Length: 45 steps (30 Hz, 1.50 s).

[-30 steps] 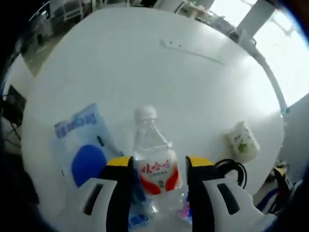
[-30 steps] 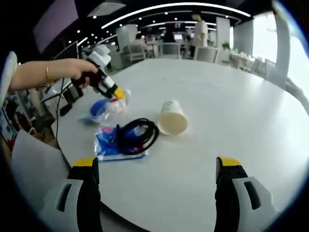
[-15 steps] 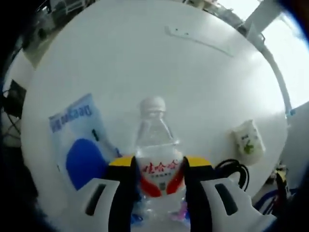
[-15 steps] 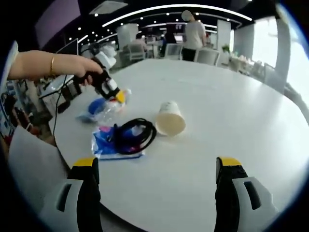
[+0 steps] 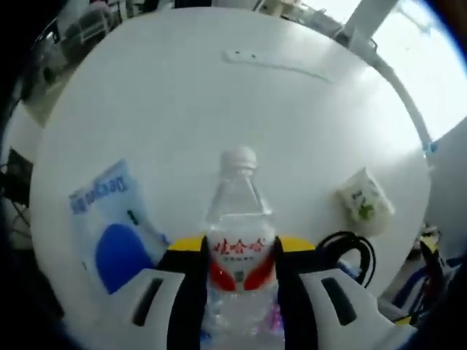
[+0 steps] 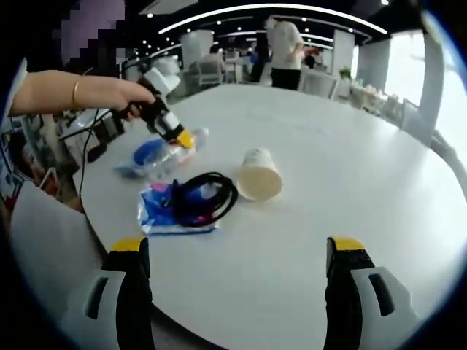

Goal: Arrange the tabletop items into an orderly group along one side of the table until the central work area is clear of visible clutter.

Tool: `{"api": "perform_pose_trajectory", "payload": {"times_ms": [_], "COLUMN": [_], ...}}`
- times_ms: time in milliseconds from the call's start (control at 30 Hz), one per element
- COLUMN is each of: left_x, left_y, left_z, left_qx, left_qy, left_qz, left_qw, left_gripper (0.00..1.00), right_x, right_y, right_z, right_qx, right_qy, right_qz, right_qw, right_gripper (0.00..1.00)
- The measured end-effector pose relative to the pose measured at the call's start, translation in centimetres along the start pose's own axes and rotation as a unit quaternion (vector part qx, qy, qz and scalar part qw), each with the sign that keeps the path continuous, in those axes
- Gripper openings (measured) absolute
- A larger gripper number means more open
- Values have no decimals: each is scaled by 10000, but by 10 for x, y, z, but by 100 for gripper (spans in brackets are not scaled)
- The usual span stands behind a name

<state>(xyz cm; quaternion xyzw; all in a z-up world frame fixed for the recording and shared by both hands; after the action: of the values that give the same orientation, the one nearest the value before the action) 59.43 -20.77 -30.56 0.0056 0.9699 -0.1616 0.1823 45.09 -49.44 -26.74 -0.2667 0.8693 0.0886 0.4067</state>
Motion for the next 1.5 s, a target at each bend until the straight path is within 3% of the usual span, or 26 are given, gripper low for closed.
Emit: {"api": "perform_pose_trajectory", "payload": {"times_ms": [267,600,700,767,867,1033,1300,1500], "left_x": [-4,-19,-23,-25,-22,-9,5,12], "left_y": [-8,-7,-7,-6,-7,-8,-14,-10], "left_z": [-14,-35,-39,-40,-40,-39,-39,-39], "left_qx": [140,353,302,248,211,148,-71,-200], "left_qy": [-407,-1286,-1555,-1763,-2160,-2631,-2914,-3094], "left_qz": [196,225,310,616,1079,1145,1327,1070], "left_qw": [9989,9908,9869,9821,9702,9578,9473,9447], "left_gripper": [33,33,33,33,33,33,33,33], "right_x": [1,3,3,4,5,7,7,6], "right_y": [-1,-1,-2,-2,-2,-2,-2,0], "right_z": [1,2,2,3,3,4,3,3], "right_qx": [-14,-20,-8,-10,-17,-18,2,-38], "right_qy": [60,129,140,169,208,257,259,248], "right_qz": [-35,-60,-43,-49,-69,-69,-49,-69], "right_qw": [10000,9999,9999,9998,9998,9996,9997,9997], "right_gripper": [100,100,99,99,99,99,99,99]}}
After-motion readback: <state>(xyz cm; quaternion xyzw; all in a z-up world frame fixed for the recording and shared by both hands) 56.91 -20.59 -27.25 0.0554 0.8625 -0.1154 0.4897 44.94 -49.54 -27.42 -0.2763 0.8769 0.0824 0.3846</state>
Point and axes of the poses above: the point that each gripper's makers call its tool centre point, and the gripper's own axes: z roughly forward along the fingers, y roughly to its left, x roughly out of its underside, the point moved 7 cm from there along -z, roughly backward along the fingers, and after that the axes turned 5 degrees about x, right-handed, at the moved point
